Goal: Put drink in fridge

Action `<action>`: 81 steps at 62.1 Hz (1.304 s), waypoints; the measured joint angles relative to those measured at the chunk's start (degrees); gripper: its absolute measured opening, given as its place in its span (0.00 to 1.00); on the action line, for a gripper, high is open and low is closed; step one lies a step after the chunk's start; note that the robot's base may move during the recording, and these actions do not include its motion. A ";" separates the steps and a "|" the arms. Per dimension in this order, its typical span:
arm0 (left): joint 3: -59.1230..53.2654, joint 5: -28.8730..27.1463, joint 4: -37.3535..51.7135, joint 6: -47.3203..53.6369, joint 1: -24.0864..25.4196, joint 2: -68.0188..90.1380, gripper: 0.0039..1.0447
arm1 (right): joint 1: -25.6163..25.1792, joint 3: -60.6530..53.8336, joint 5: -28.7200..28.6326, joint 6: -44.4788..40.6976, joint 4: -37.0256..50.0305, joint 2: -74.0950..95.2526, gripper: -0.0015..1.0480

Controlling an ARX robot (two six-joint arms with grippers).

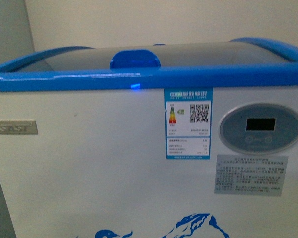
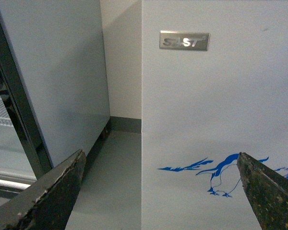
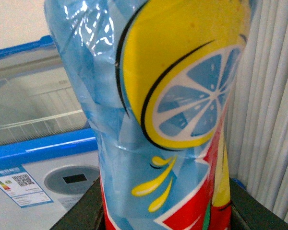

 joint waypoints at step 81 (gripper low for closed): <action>43.74 34.75 28.15 21.73 -3.74 78.07 0.92 | 0.09 0.11 -0.02 -0.07 0.02 0.00 0.39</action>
